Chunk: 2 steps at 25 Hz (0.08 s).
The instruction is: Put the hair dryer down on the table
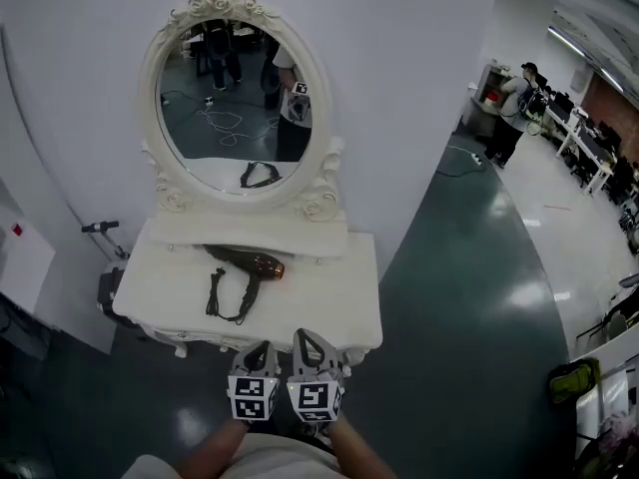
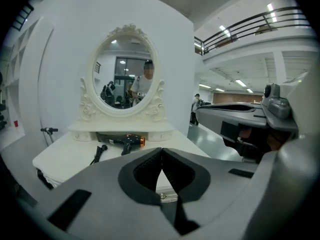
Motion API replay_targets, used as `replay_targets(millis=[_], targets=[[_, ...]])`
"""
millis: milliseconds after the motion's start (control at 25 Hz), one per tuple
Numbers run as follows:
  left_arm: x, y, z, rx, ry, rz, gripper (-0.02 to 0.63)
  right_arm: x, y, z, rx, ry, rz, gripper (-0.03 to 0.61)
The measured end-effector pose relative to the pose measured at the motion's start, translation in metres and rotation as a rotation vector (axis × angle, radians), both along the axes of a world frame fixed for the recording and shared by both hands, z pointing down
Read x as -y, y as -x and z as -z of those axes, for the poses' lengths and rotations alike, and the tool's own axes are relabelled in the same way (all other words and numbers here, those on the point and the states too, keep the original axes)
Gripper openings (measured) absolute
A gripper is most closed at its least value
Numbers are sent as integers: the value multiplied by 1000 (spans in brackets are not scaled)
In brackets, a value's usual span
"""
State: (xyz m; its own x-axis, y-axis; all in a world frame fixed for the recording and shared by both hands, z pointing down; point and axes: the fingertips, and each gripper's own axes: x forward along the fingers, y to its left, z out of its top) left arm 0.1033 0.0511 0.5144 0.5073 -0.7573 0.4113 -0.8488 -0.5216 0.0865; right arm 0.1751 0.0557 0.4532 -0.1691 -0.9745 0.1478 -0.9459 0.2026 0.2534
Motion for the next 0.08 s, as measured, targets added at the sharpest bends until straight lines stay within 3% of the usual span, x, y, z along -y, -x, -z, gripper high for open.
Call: replay_targets(millis=[80], targets=[[-2, -10, 1, -13, -1, 15, 8, -3, -12, 1, 35, 10, 17, 15]])
